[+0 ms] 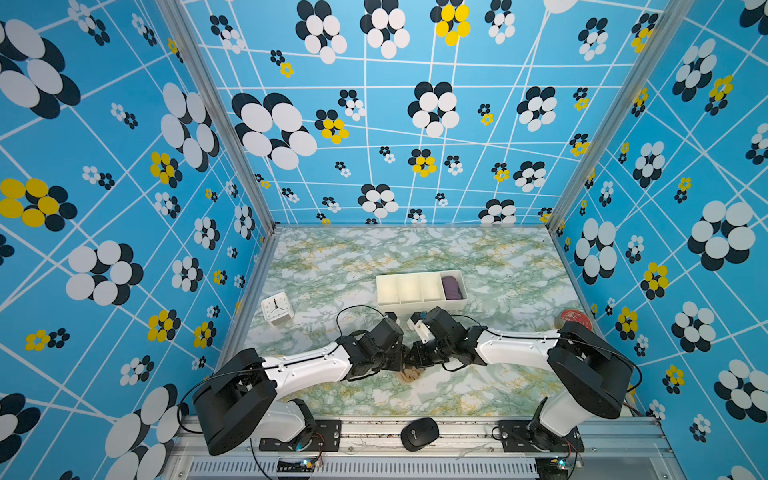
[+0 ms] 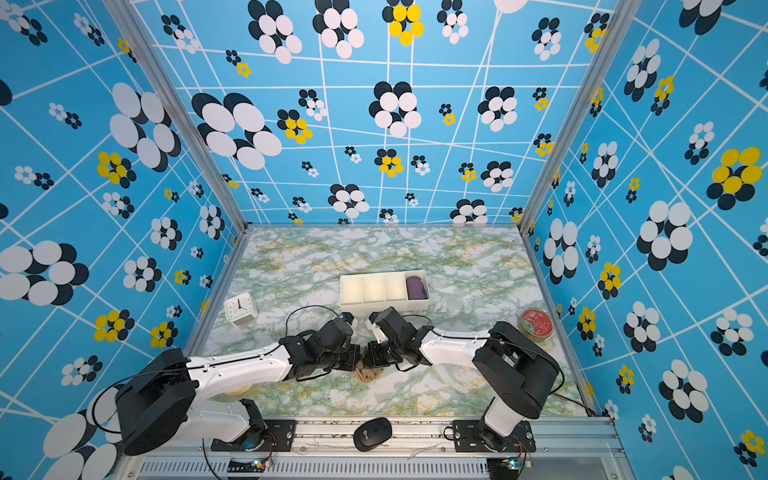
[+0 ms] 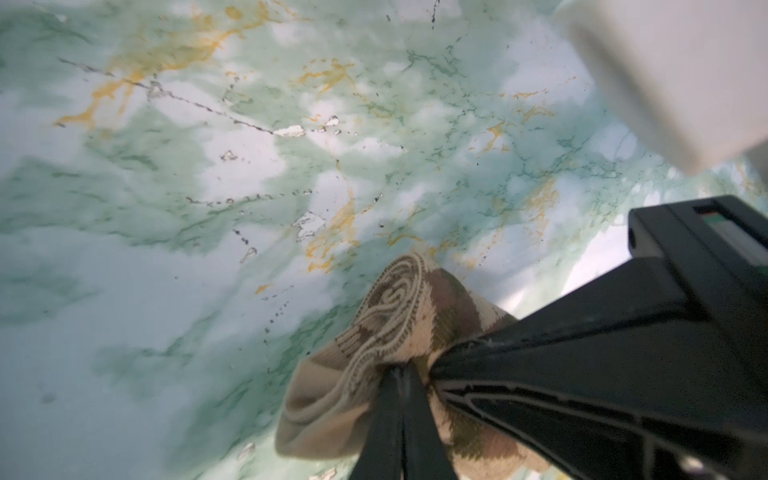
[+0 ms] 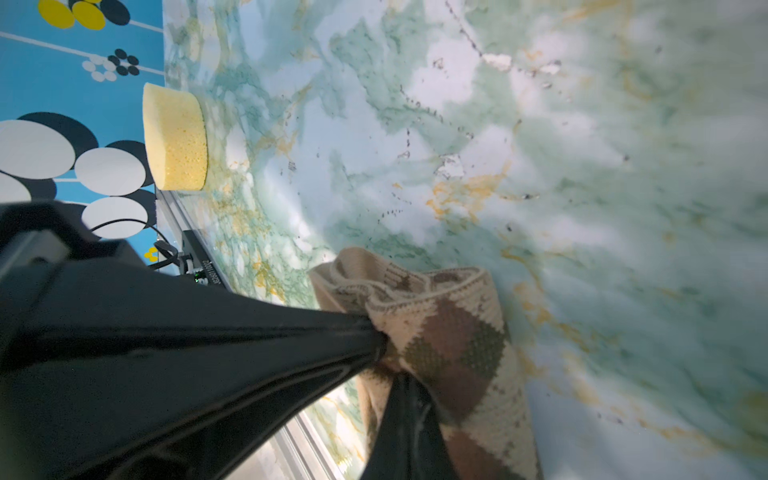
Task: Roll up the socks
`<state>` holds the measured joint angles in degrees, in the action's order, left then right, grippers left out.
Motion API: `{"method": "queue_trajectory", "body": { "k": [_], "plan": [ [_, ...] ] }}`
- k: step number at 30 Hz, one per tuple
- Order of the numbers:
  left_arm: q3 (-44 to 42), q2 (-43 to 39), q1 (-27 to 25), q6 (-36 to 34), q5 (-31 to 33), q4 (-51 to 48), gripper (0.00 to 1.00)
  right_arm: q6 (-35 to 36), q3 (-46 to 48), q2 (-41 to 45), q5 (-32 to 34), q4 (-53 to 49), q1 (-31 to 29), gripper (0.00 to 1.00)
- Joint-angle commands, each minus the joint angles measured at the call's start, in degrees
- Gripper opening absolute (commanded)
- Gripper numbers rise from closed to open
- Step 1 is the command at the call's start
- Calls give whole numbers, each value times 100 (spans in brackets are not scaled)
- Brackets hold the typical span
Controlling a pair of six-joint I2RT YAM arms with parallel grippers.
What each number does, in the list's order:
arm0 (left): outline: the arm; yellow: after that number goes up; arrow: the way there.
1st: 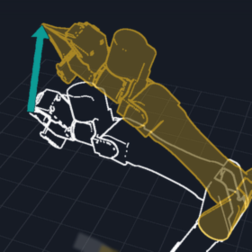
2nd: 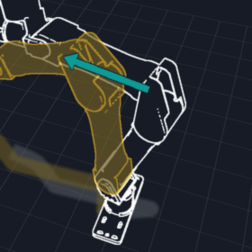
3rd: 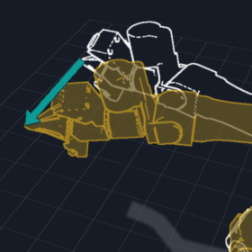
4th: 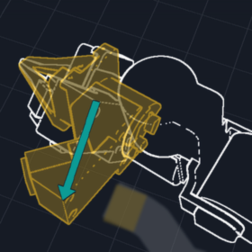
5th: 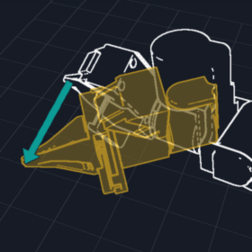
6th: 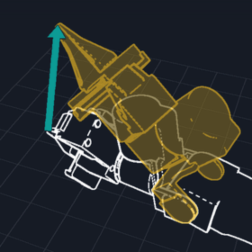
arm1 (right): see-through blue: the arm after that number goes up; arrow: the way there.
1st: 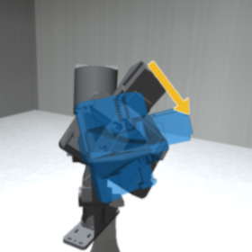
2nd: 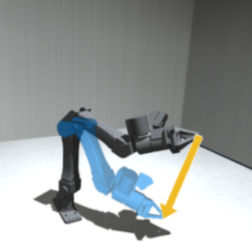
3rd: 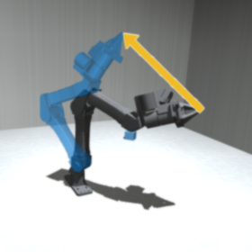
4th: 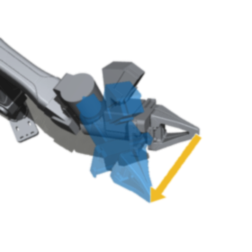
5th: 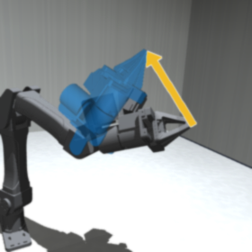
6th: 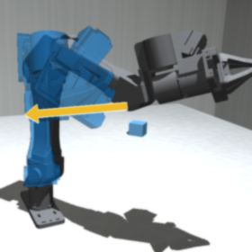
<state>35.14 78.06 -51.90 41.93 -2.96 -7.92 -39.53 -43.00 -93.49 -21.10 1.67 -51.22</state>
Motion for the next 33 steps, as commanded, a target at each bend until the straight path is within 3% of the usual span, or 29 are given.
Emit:
{"method": "queue_trajectory", "body": {
  "k": [1,8,24,33],
  "plan": [
    [95,135,-96,-63,-28,-281,8,-248,185,-275,1537,-1518,26,0],
    [117,142,-145,-4,9,25,11,-646,222,-365,2040,-1494,23,0],
    [430,165,-134,-126,575,322,11,-763,395,-558,1618,-832,-55,0],
    [335,695,-100,58,536,801,10,-834,442,-622,1552,-728,-55,0]
  ]
}}
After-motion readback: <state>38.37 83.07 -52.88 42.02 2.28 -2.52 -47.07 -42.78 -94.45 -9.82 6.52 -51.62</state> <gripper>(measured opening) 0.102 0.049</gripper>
